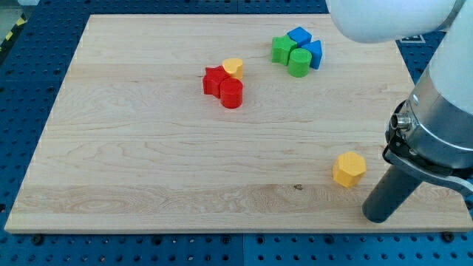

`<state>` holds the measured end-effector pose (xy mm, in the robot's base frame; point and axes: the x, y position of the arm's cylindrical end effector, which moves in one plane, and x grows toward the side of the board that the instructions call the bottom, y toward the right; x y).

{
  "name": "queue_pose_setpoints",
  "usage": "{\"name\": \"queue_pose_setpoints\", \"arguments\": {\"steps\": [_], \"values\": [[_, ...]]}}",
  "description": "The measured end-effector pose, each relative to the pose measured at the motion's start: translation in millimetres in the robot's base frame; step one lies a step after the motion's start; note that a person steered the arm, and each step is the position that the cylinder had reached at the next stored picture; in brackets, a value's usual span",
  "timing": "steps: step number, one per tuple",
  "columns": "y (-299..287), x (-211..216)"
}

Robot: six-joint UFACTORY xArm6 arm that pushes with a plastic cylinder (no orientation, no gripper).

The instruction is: Move the arm towards the hexagon

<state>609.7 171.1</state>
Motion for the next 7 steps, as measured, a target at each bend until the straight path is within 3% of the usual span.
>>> {"name": "queue_pose_setpoints", "arguments": {"steps": [7], "values": [[17.1,-23.2]]}}
